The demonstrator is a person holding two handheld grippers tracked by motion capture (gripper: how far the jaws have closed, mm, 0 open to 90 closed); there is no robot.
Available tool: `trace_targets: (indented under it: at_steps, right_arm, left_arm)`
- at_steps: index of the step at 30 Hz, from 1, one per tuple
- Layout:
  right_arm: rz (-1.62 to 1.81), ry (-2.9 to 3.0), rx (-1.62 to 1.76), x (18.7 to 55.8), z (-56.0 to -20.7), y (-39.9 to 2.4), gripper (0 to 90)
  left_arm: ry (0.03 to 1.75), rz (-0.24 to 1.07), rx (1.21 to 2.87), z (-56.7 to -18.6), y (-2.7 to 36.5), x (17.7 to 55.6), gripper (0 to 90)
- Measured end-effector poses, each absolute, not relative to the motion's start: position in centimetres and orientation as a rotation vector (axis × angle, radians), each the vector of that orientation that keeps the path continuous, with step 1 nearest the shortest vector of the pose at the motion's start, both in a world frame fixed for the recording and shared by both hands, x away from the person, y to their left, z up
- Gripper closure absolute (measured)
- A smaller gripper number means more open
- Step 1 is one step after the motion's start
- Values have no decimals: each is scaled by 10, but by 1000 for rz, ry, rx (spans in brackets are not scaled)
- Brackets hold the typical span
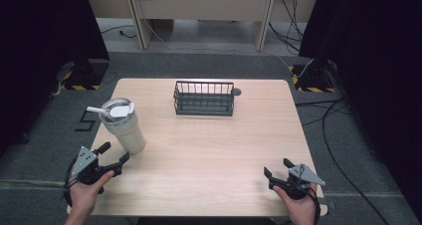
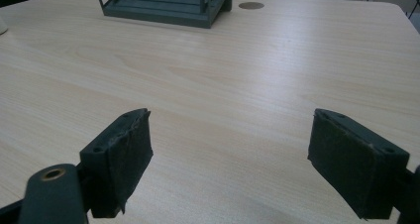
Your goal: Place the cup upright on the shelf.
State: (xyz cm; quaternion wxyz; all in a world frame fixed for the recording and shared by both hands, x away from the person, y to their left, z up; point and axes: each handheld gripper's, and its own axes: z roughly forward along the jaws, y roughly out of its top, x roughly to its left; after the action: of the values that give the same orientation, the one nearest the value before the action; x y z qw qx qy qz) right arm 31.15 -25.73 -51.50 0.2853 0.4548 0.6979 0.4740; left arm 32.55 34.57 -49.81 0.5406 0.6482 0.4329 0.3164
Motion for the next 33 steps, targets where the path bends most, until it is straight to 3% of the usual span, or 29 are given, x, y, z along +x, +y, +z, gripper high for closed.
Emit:
trace_targets:
  at_steps: [33]
  right_arm:
    - [1272, 1869, 1221, 312, -515, -258, 174]
  left_arm:
    - [1051, 754, 1538, -494, 342, 380, 118]
